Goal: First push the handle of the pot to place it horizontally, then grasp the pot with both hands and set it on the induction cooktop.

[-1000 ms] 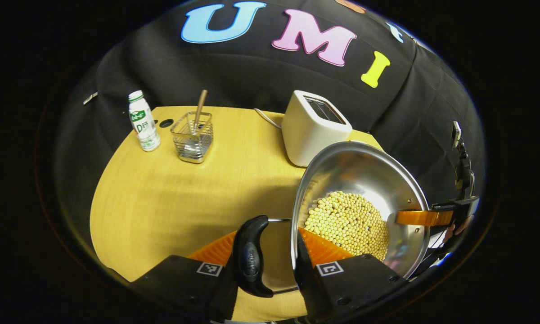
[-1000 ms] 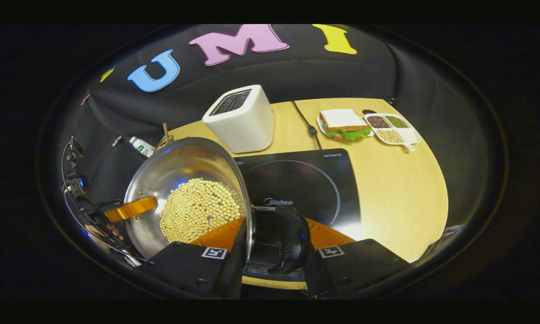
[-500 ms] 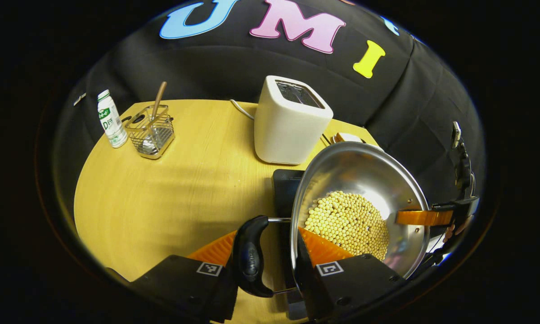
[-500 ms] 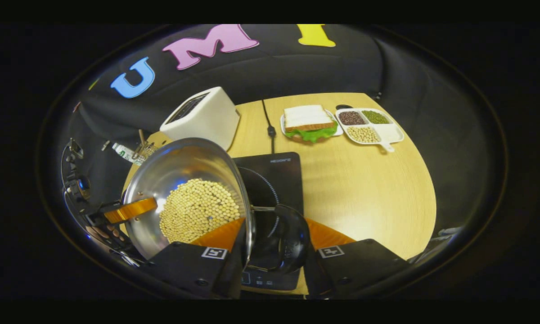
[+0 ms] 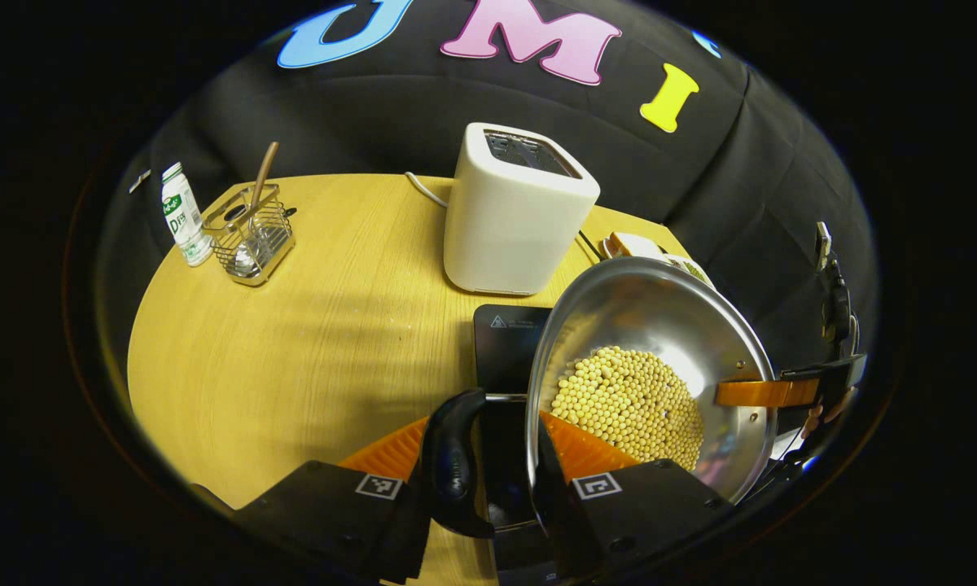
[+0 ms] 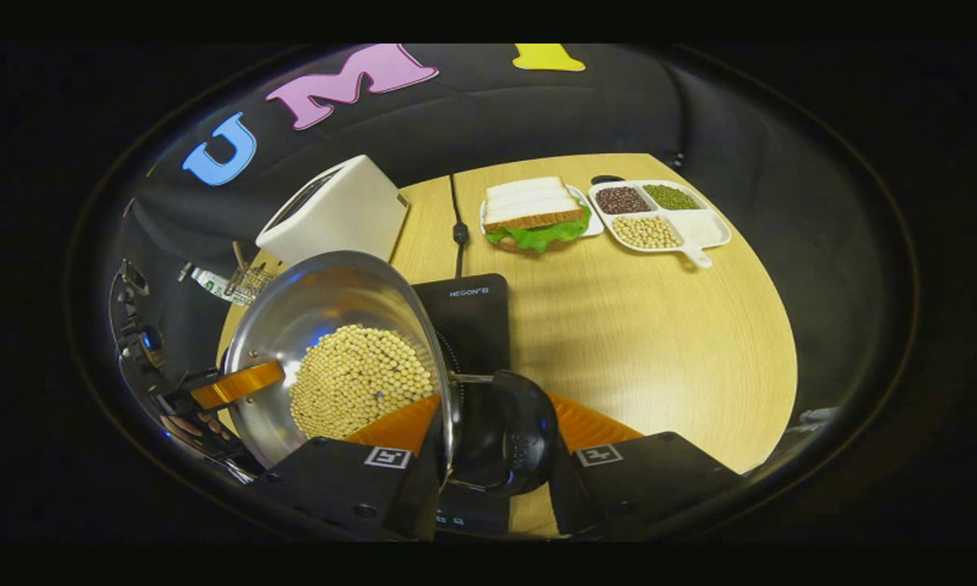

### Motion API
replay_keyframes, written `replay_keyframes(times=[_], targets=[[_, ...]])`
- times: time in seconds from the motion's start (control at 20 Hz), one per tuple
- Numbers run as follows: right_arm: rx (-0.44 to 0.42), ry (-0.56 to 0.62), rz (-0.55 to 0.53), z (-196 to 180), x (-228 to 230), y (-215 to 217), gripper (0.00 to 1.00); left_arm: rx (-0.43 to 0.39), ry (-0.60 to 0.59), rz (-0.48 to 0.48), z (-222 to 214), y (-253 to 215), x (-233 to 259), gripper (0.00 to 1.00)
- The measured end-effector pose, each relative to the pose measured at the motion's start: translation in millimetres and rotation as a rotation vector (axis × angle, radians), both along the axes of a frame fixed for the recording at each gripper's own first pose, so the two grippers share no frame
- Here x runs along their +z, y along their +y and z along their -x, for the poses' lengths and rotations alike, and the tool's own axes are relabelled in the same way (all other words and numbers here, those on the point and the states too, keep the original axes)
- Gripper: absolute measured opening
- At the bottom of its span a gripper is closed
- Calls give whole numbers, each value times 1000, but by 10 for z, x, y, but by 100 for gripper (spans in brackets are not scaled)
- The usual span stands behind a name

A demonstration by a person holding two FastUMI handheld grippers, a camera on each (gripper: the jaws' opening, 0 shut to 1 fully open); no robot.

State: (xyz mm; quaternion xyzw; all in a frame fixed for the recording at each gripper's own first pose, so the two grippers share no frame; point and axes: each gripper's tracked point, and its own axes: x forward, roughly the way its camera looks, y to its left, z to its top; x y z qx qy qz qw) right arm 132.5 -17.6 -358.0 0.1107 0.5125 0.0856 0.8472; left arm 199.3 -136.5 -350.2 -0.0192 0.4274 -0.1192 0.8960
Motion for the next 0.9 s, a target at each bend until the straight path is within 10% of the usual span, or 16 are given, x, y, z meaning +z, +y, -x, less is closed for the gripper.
replay_keyframes(times=[0.9], targets=[[-20, -33, -25, -81, 9, 15, 60, 38, 18, -12, 57, 22, 27, 66]])
